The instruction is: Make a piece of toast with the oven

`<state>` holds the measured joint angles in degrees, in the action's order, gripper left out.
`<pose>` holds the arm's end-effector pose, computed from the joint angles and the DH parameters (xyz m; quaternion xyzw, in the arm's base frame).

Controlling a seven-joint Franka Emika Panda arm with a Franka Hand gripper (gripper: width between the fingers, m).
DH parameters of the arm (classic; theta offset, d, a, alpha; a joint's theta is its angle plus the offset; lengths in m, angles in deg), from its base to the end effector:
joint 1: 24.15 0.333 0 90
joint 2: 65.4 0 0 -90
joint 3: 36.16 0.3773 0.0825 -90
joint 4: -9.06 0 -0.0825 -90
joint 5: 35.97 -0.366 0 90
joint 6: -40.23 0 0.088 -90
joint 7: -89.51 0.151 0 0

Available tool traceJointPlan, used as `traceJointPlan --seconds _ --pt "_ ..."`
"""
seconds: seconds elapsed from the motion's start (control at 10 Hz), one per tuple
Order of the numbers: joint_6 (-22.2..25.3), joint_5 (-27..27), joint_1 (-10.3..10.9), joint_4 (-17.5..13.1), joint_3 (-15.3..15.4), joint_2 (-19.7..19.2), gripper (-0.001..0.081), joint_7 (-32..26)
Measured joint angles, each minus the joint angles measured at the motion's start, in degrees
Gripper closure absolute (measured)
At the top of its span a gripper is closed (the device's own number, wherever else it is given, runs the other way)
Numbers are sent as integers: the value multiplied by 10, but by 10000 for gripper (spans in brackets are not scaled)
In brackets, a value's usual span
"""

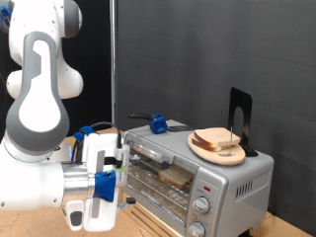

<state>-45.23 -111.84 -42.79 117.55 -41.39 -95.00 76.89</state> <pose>0.5985 -0.0910 0.3152 -0.6952 0.3007 0.1565 0.6338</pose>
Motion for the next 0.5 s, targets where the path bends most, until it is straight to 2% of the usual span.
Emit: traceJointPlan --seconds 0.1,0.2,0.5 --pt "26 -9 -3 -10 3 -9 -2 -5" --pt "31 -23 -4 -30 8 -26 -2 -20" --pt "16 -51 -2 -104 28 -101 -2 -45"
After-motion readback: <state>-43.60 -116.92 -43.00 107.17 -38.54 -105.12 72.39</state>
